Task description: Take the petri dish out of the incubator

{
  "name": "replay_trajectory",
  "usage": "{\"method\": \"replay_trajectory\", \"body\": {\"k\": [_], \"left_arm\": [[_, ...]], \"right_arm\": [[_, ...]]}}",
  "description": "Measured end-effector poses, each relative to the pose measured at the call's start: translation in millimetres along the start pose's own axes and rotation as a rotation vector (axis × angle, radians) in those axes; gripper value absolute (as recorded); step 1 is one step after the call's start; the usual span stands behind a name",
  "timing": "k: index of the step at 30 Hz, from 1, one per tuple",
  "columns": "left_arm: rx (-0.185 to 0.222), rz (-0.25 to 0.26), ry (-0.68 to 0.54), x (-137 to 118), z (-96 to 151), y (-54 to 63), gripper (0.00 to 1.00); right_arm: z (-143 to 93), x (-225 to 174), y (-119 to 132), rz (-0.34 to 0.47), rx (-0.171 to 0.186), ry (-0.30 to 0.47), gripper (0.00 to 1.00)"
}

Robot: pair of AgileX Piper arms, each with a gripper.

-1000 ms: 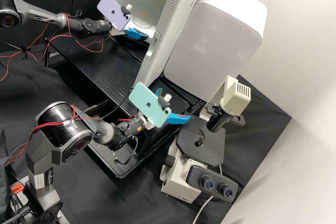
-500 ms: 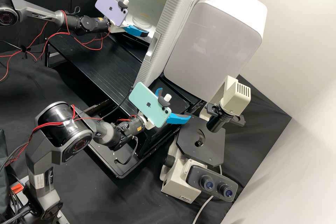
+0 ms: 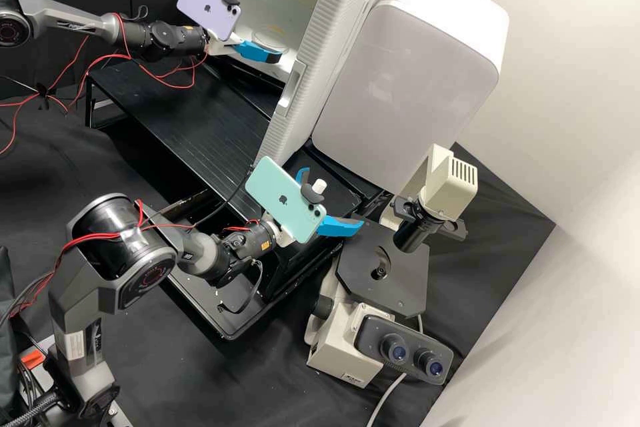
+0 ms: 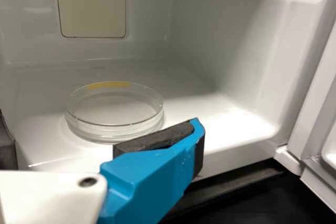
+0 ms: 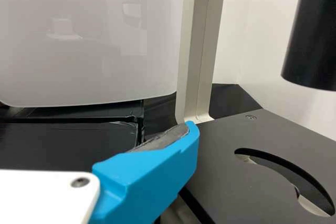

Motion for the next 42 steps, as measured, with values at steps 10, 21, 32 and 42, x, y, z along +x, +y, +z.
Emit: {"method": "replay_trajectory", "body": {"k": [10,21,32,42], "left_arm": [[0.018,-0.020,0.024,9.3,4.0,4.5,1.00],[0.056,-0.034,0.009,14.6,21.3,0.7,1.00],[0.053,-0.030,0.012,19.7,26.6,-4.9,1.00],[0.031,0.015,0.080,20.8,19.1,-4.5,1.00]], "right_arm": [[0.0,0.0,0.0,0.000,0.000,0.000,1.00],[0.0,0.0,0.0,0.000,0.000,0.000,1.00],[0.0,0.0,0.0,0.000,0.000,0.000,1.00],[0.0,0.0,0.0,0.000,0.000,0.000,1.00]]}}
